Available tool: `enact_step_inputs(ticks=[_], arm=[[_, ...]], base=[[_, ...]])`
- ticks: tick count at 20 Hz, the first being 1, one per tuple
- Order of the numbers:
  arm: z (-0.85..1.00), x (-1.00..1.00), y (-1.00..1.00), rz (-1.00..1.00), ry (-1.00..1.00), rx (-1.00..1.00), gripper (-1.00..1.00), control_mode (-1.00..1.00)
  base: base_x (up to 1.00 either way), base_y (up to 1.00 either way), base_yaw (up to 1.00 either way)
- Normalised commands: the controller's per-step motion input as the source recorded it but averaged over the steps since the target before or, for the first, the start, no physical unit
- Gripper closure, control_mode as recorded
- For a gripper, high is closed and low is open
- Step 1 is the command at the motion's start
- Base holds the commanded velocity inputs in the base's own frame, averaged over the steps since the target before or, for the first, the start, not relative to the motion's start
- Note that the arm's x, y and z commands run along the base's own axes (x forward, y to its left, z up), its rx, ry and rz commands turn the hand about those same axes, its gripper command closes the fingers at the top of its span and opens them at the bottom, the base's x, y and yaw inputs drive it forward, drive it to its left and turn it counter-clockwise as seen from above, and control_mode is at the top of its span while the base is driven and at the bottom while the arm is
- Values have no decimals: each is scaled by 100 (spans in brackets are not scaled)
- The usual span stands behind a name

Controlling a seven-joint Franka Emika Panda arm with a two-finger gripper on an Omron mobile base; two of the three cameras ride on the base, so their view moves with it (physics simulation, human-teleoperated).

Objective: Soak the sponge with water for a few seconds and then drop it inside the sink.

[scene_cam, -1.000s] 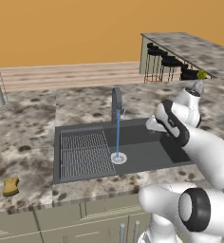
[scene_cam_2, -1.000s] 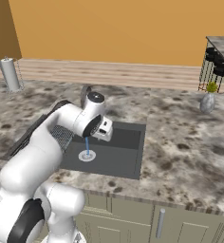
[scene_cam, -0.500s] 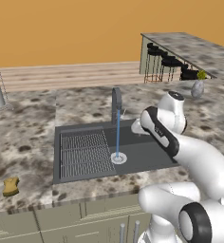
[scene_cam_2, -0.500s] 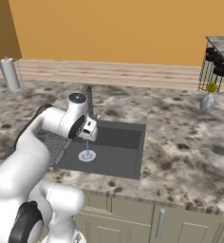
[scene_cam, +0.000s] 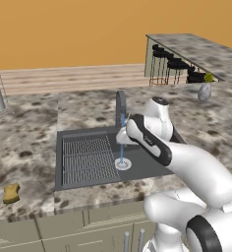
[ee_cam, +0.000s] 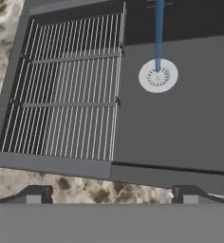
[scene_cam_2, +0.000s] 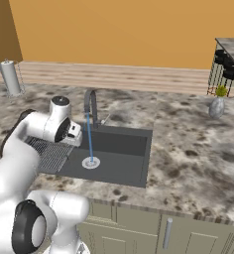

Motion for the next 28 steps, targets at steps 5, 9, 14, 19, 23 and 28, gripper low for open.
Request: enact_step_inputs(ticks=[5,9,14,19,23,28], arm=[[14,-11,69,14,15,0,-100,-100],[18,-11,69,15,20,0,-100,-100],[5,-12,59,14,20,0,-100,-100],[0,-18,47,12,13,-6,-100,-100],[-1,-8,48,8,1,-5,-100,-100],[-19,0,34,2,-6,0,-100,-100]], base=[[0,0,0],[0,0,0],[0,0,0],[0,0,0],[0,0,0],[0,0,0]])
